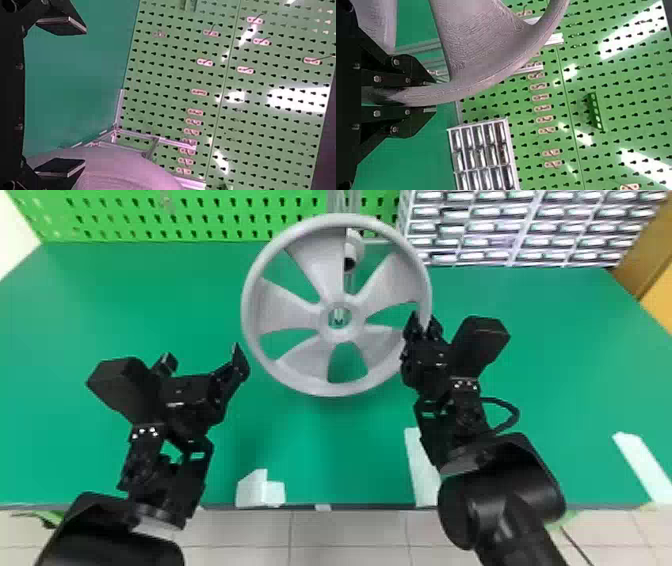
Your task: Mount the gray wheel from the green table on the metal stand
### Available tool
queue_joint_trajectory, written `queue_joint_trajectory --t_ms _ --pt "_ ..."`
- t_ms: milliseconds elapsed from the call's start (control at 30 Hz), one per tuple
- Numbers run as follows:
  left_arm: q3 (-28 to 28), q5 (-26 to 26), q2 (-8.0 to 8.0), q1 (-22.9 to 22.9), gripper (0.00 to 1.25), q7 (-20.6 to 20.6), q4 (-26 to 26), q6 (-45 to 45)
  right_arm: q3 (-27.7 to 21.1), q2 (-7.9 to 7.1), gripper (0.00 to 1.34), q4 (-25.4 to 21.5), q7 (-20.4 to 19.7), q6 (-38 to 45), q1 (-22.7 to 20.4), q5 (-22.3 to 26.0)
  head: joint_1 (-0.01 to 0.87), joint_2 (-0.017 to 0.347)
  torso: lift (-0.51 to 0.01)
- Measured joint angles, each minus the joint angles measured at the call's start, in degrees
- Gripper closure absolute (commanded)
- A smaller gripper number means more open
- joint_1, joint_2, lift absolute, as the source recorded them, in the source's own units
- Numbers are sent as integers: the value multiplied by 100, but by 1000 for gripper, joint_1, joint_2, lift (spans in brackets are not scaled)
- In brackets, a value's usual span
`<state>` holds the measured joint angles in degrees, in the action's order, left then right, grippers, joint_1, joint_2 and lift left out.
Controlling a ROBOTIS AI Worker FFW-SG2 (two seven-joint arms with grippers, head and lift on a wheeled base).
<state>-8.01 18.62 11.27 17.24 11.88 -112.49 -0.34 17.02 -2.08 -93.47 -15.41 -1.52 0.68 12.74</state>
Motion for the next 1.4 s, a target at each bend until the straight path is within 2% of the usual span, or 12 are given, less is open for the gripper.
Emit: queue_joint_trajectory --t_ms 267,533,933,1400 --pt "-127 216 71 -79 116 -124 149 -80 124 -7 1154 69 -197 -91 78 113 867 52 -100" --pt "-278 441 151 -335 116 -454 394 -99 164 -23 1154 92 -267 -135 91 174 867 52 -100" --pt "-481 717 165 -768 117 -822 878 -220 245 -53 1154 109 -301 -229 92 179 867 52 -100" --pt "-724 946 165 -1276 182 -886 1660 -918 341 -88 1154 111 -331 -502 83 361 867 52 -100"
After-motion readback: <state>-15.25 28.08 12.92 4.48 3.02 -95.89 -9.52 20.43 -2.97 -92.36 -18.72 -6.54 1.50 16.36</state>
